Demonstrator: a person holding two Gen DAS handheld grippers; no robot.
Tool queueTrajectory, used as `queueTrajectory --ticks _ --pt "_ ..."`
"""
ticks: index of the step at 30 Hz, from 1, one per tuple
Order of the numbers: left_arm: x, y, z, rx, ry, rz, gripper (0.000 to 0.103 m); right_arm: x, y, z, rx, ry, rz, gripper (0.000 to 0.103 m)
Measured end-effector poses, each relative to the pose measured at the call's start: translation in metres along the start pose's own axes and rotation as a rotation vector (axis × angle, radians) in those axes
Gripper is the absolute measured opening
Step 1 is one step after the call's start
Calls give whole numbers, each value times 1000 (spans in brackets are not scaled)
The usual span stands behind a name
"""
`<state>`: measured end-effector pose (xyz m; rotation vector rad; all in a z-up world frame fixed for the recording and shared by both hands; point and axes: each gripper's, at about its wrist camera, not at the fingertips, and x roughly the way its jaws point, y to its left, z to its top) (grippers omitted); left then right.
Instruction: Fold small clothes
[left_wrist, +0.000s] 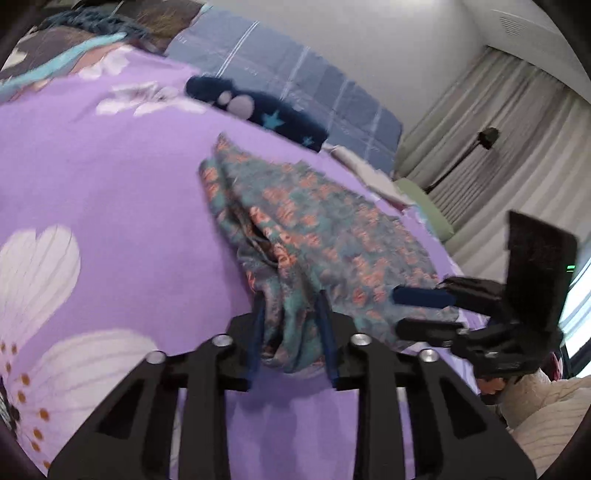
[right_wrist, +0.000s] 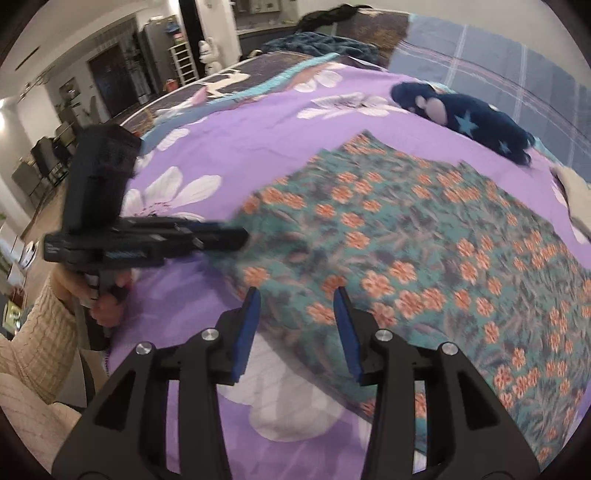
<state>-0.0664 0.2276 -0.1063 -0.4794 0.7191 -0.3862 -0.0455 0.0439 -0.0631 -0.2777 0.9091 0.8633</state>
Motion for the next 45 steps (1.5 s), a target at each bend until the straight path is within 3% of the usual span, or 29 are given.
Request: queueTrajectory --ticks 4,9,11,16,19,21,23,29,35,38,40,42,44,45 --pt "-8 -12 2 61 -11 61 8 3 -10 -2 44 10 -5 42" --pt "-7 -3 -17 66 82 191 2 4 -4 -1 24 7 8 44" --pt "-9 12 -30 0 96 185 1 7 4 1 -17 9 11 46" --pt "-29 26 -25 -52 22 191 1 16 28 -2 -124 27 29 48" --pt "-23 34 -6 -43 13 177 13 28 48 -5 -196 42 12 48" --pt "-8 40 8 -39 48 141 30 34 61 -7 -251 41 -7 48" --pt "10 42 16 -30 96 78 39 37 74 -9 -309 37 -21 49" --pt "39 23 37 21 124 -25 55 34 72 -10 -301 30 -13 52" --pt "60 31 50 -22 147 -18 55 36 55 -6 -231 43 -41 52" --pt "61 44 59 -70 129 -21 52 38 62 -4 -265 23 -57 52" --pt "61 53 65 -114 120 -22 42 43 71 -4 -308 13 -86 52" --pt "66 62 70 -141 121 -25 19 49 76 -3 -329 14 -118 52" --pt "72 67 75 -153 120 -30 4 56 79 -1 -331 16 -153 52" --pt "73 68 76 -159 113 -40 3 60 78 1 -334 12 -175 52"
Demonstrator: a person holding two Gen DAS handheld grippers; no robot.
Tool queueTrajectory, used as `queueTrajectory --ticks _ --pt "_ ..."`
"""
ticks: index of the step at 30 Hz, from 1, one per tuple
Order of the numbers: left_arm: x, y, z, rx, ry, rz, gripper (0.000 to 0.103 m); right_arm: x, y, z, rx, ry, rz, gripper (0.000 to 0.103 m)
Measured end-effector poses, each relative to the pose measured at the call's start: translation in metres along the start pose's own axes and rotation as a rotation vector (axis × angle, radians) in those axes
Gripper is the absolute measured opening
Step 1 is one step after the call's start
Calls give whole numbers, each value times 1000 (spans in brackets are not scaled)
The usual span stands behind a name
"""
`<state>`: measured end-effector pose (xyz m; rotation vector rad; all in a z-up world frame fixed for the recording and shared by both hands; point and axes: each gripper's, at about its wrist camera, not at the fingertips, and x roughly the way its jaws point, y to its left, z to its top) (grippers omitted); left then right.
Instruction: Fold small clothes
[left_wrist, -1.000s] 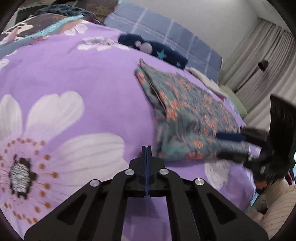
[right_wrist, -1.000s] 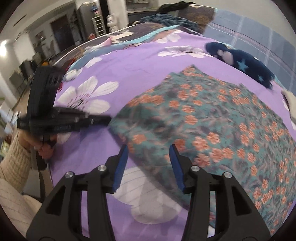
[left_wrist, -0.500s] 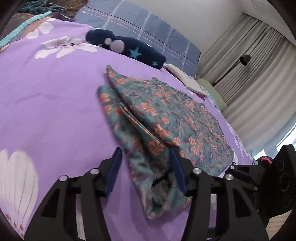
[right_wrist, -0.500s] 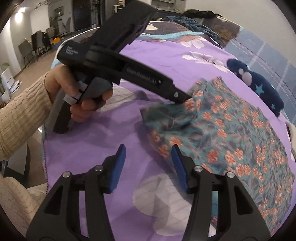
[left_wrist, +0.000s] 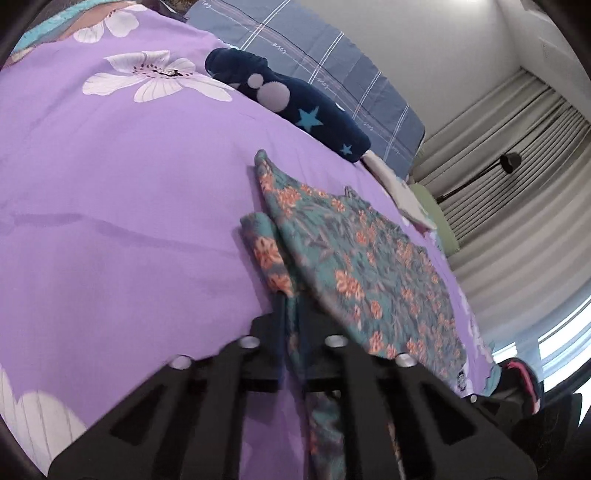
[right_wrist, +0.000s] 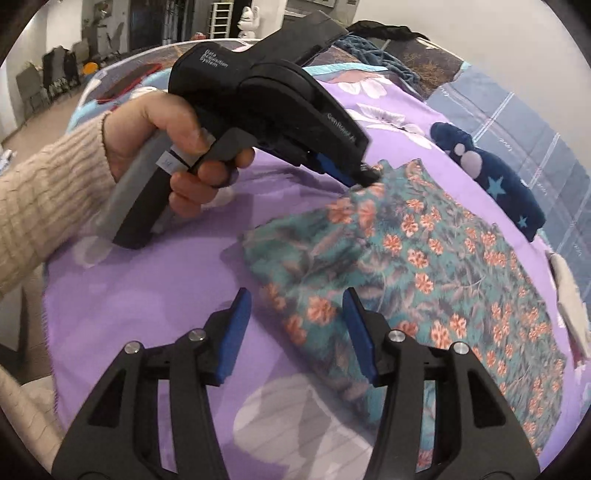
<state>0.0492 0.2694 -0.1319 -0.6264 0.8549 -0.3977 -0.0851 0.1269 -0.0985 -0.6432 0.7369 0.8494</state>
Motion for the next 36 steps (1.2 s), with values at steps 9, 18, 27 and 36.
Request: queueTrajectory --ticks 9,18,27,36 --pt "-8 12 -1 -31 -33 -8 3 13 42 3 -255 -75 -199 52" --pt "-2 15 11 -96 -21 -164 64 15 31 7 -200 -63 -153 52" --pt "7 -9 39 34 -32 -57 5 13 47 26 -190 -114 -175 6" --pt "18 22 23 -69 -31 -8 20 14 32 22 -51 -62 -63 13"
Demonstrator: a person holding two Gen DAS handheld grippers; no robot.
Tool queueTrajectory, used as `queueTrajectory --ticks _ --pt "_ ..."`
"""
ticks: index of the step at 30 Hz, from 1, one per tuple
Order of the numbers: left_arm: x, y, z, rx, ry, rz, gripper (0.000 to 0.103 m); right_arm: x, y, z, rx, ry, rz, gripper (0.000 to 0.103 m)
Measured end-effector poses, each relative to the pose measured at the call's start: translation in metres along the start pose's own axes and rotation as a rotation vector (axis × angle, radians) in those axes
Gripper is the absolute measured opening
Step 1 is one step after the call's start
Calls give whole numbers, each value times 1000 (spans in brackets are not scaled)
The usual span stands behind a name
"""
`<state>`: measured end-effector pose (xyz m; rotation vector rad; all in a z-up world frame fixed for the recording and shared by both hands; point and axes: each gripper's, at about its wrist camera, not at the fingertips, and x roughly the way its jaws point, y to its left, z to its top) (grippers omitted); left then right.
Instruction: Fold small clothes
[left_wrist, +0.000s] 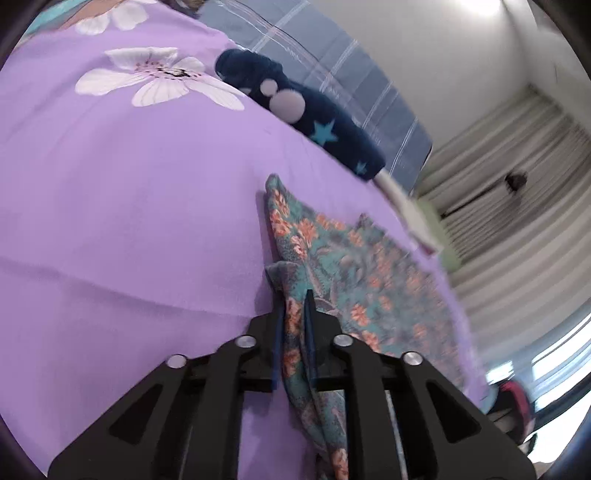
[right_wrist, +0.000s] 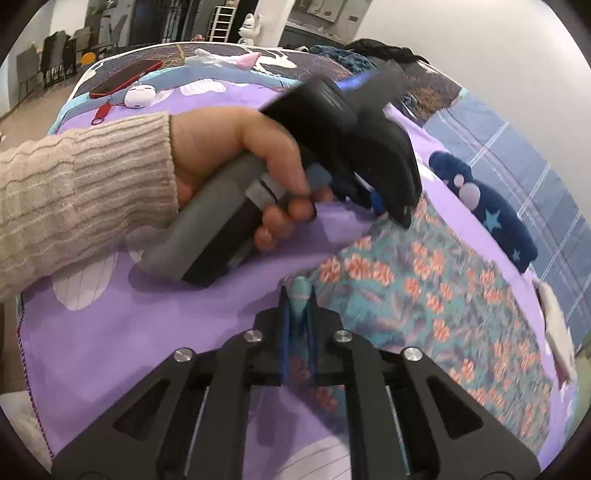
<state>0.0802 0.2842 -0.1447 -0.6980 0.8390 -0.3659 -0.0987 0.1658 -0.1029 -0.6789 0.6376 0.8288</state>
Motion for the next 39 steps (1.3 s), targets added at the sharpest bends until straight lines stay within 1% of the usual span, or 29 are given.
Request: queueTrajectory --ticks 2,3,4,5,7,11,13,14,15,16,17,18,19,20,21,22,23,24,25,27,28,29,31,33,34,35,36,37,39 --pt "-6 -2 1 12 -16 27 26 -12 1 -3 6 -30 24 23" --pt "-7 -4 1 20 -15 35 31 -16 0 -4 2 -45 20 25" --pt "-8 -6 1 26 -12 39 34 -21 2 -7 -6 -60 6 32" --pt "-8 -9 1 35 -9 38 39 -26 3 -9 -15 -75 -8 34" --pt "-1 -18 0 65 6 61 39 -27 3 -14 -6 -66 8 35" --pt "4 -42 -5 212 15 226 39 -20 -21 -37 150 22 106 34" --pt "-1 -49 -7 256 2 304 39 -26 -48 -57 283 44 141 34" --pt "-6 -54 -10 284 -18 347 39 -34 -70 -72 389 50 168 32" --pt "-12 -59 -13 307 -39 370 39 -43 -89 -85 485 41 200 31" --pt "-18 -62 -16 325 -54 374 39 -55 -110 -100 578 17 224 29" --pt "-25 -67 -21 342 -66 357 42 -65 -124 -112 639 -8 220 26" --pt "-29 -68 -25 349 -67 348 46 -74 -138 -124 686 -29 197 25" --pt "-31 -68 -30 355 -61 347 49 -81 -152 -141 731 -28 146 23" --pt "-30 -67 -38 363 -39 363 52 -80 -158 -151 752 2 114 19" --pt "-28 -65 -44 371 -18 378 52 -74 -164 -165 773 65 80 15" --pt "-23 -63 -52 382 4 396 52 -72 -166 -183 798 84 81 8" --pt "-22 -61 -63 412 0 414 54 -78 -166 -191 823 46 99 8" --pt "-24 -62 -66 425 -14 415 56 -83 -164 -196 836 41 104 8" --pt "-28 -62 -66 418 -10 409 57 -85 -161 -196 826 41 98 8" --pt "-31 -61 -65 407 -4 414 58 -90 -155 -190 787 51 52 8" --pt "-31 -61 -65 406 0 414 58 -90 -152 -184 773 54 39 11" --pt "-31 -61 -64 402 4 413 58 -91 -150 -176 753 48 36 12" --pt "-34 -62 -62 390 3 404 58 -94 -137 -151 667 -1 77 12" --pt "-38 -62 -61 365 -11 379 58 -93 -114 -121 544 -41 100 18" --pt "-39 -61 -60 351 -13 365 58 -94 -110 -115 500 -49 106 27" --pt "-39 -59 -59 333 -11 341 58 -88 -92 -96 413 -57 117 34" --pt "-38 -58 -59 317 -4 316 58 -84 -77 -83 341 -61 119 36" --pt "-37 -55 -58 301 3 295 58 -77 -57 -70 247 -65 109 40" --pt "-34 -48 -53 253 8 256 58 -69 -29 -54 126 -68 76 46"
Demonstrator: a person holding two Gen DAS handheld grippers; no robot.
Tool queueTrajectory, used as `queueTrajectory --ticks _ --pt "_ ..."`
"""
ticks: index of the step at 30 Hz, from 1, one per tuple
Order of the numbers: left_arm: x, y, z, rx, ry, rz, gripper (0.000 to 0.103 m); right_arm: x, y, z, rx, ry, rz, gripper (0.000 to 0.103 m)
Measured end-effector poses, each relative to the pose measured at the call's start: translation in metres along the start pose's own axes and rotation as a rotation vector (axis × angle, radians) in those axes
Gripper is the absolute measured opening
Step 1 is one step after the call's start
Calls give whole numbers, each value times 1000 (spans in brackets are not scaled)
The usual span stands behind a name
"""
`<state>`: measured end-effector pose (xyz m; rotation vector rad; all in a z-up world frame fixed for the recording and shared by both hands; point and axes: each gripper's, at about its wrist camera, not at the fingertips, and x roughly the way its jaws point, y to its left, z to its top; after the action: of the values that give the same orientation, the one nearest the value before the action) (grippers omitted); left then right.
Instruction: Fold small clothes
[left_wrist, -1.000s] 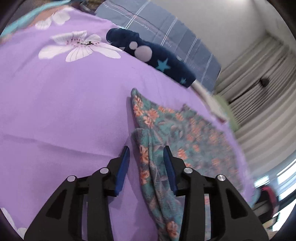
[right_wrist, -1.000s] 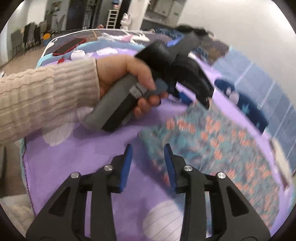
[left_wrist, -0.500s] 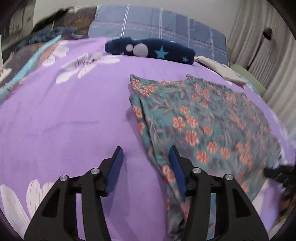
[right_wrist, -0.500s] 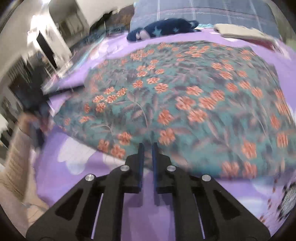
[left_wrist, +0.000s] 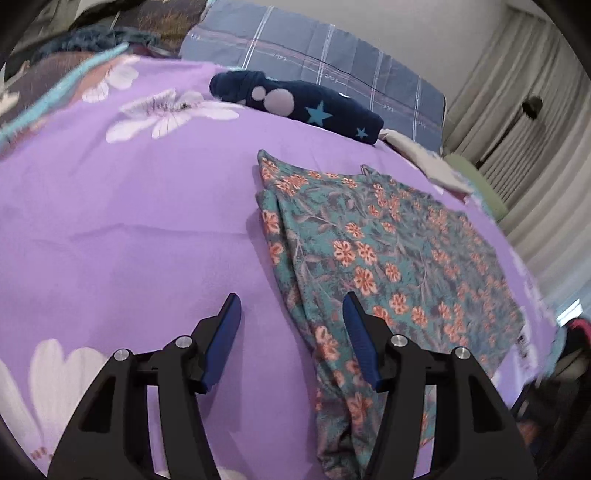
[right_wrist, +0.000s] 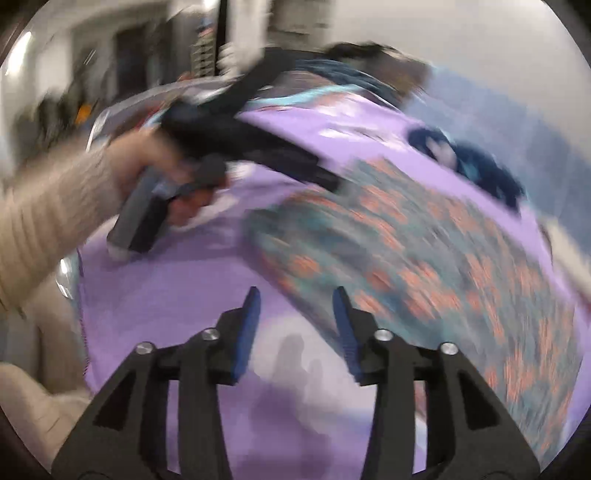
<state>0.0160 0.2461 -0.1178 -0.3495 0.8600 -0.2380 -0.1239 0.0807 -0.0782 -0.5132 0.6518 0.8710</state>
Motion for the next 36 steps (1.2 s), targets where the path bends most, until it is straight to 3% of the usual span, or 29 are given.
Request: queueTrajectory --ticks 2,5,10,13,15,18,21,22,23,27,36 --pt "3 5 5 -36 -4 -46 59 12 24 10 -91 -2 -19 56" --pt "14 11 16 -77 6 -104 59 28 42 16 -140 9 -44 58" --pt "35 9 35 -80 21 -149 59 47 34 21 -65 46 -56 58" --pt "50 11 46 -123 21 -186 55 60 24 31 -16 70 -94 52" --pt "58 15 53 -156 37 -210 35 67 21 37 -10 81 -106 50" --pt "72 22 61 -205 70 -223 16 77 25 45 -30 84 -129 48" --pt "76 18 67 -214 87 -215 9 81 21 50 -10 80 -140 23" --pt "75 17 68 -207 87 -203 9 80 16 51 15 75 -123 11" --pt "72 12 70 -196 84 -183 8 76 6 50 66 61 -97 8" --pt "57 -4 80 -178 46 -187 8 50 -26 44 216 -7 -48 7" --pt "42 -80 110 -55 9 -174 8 -22 -74 30 336 -173 -54 7"
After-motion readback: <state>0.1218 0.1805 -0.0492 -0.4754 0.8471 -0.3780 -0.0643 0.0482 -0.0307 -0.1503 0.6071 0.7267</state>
